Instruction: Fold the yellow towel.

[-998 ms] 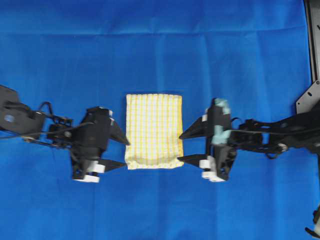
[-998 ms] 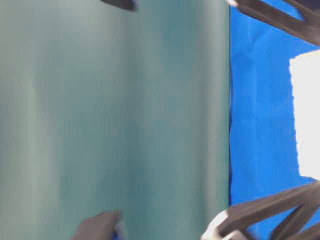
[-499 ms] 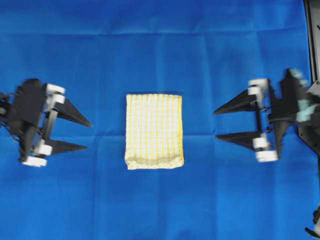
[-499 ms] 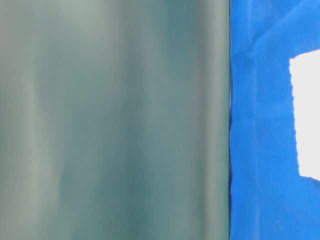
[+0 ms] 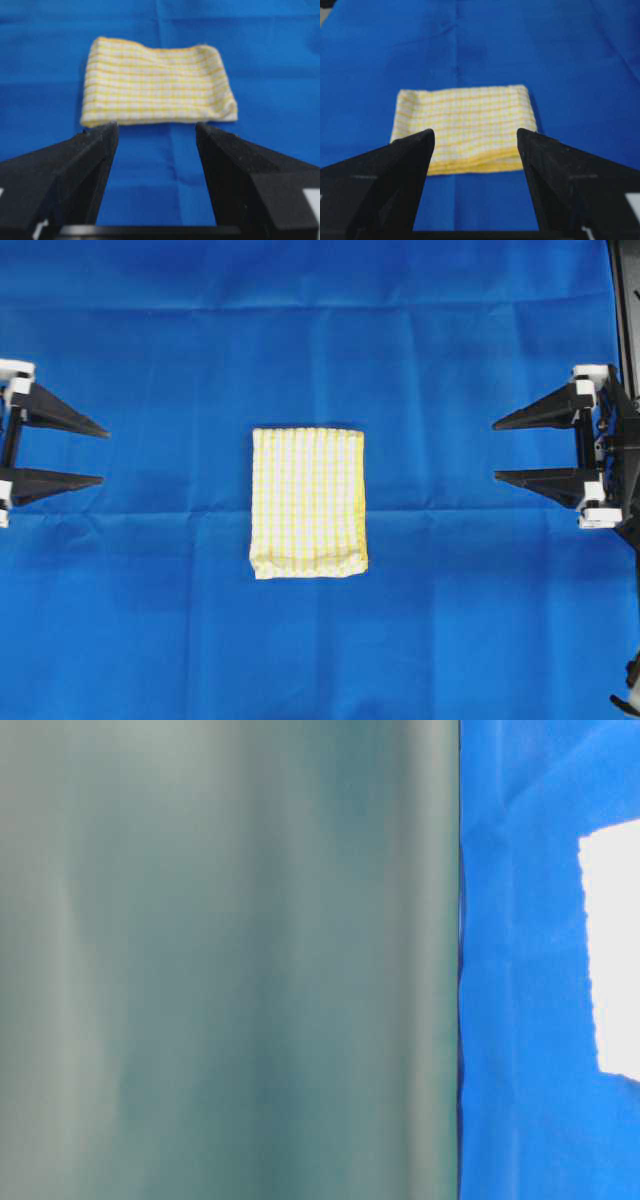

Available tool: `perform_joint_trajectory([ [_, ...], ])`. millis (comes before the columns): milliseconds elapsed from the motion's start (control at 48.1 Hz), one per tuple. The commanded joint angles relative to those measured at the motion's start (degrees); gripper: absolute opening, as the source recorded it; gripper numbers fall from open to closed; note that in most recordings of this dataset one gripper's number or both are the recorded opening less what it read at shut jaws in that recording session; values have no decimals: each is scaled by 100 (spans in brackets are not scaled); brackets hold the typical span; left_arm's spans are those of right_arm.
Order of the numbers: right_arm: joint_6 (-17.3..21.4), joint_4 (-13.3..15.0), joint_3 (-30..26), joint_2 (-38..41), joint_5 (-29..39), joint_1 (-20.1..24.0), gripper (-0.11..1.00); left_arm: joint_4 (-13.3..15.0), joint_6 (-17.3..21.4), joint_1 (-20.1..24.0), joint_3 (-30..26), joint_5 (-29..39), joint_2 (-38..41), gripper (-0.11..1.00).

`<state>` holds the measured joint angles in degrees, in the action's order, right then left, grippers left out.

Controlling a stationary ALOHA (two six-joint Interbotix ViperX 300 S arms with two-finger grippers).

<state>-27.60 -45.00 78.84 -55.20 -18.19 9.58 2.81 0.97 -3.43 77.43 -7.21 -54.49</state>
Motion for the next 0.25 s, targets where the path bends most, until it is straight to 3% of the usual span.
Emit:
perform_joint_trajectory([
  [0, -9, 0, 70, -97, -97, -18, 67, -18, 9, 88, 97, -70, -281, 56],
  [229, -26, 0, 316, -141, -264, -9, 67, -18, 35, 202, 431, -26, -712, 56],
])
